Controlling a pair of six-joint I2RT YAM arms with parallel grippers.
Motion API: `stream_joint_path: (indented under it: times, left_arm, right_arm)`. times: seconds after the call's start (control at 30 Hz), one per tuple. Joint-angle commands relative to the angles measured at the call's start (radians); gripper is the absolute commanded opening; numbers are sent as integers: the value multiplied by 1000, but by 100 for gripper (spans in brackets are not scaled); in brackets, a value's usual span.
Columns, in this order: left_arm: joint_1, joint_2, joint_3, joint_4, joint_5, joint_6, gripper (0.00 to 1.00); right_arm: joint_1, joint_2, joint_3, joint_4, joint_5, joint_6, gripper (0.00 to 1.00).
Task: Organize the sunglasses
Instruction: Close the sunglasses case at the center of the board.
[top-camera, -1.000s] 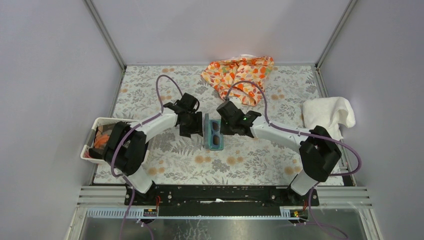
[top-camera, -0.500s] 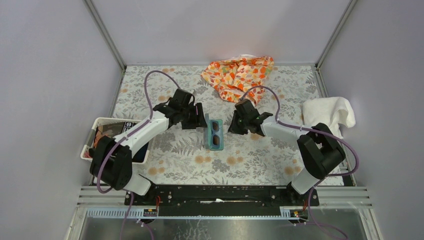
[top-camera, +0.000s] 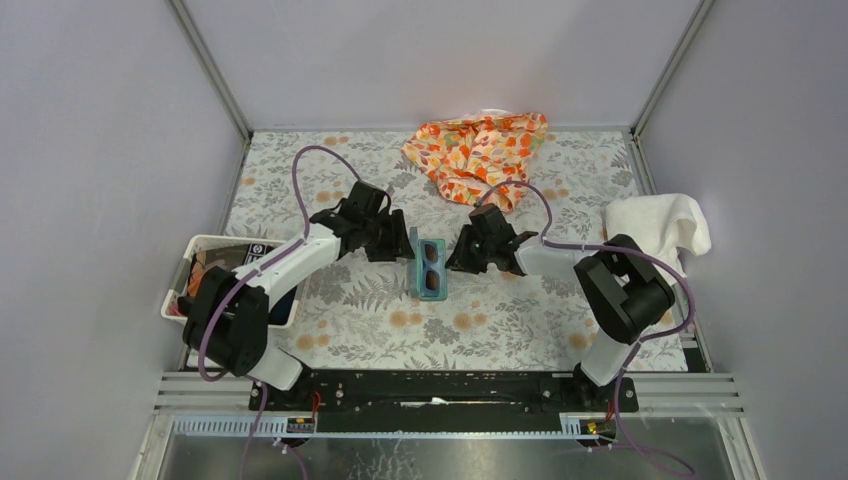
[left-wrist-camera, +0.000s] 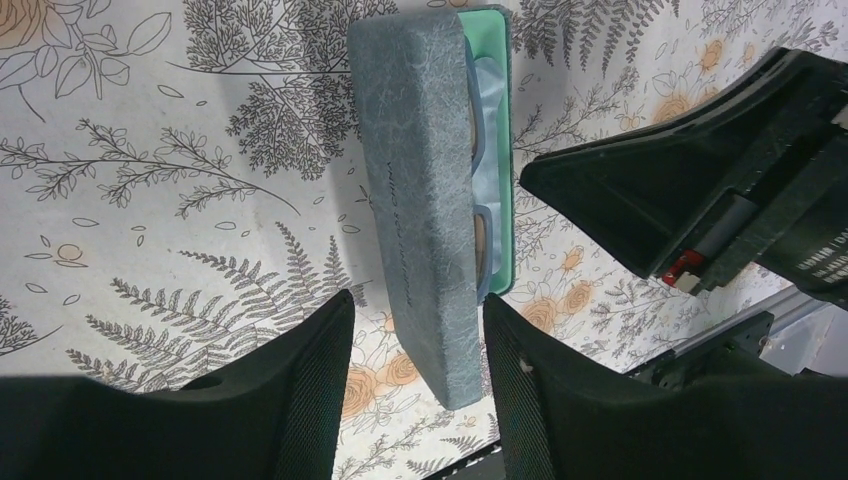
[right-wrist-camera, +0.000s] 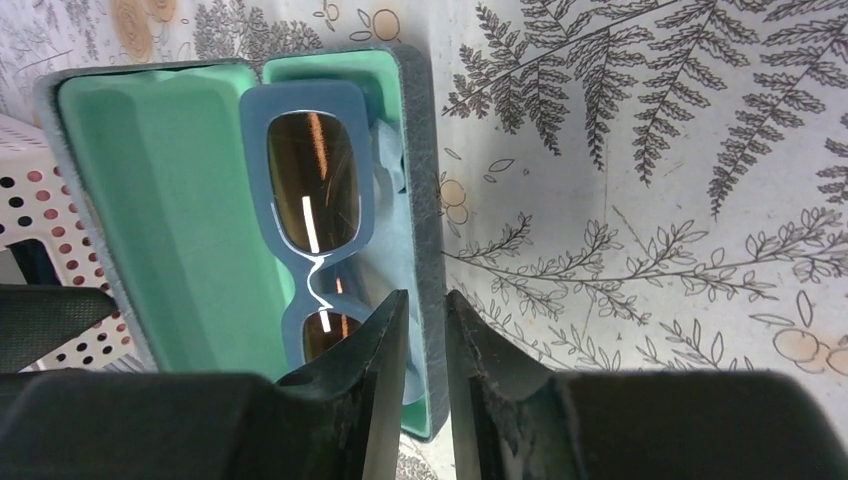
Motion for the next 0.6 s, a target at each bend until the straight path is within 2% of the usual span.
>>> stream_joint_path:
  times: [0.0, 0.2, 0.43, 0.57]
  left_arm:
    - [-6, 17, -15, 56, 19, -3, 54]
    - [-5, 40, -19, 74, 41, -6, 43]
    - [-5, 73, -16, 93, 79, -8, 23]
    - [-5, 91, -21, 120, 113, -20, 19]
  right_arm:
    - [-10, 36, 4, 55, -40, 16, 27]
    - [-12, 76, 8, 67, -53, 19, 23]
    - [-13, 99, 13, 68, -63, 16, 17]
    - [-12, 108, 16, 67, -69, 13, 10]
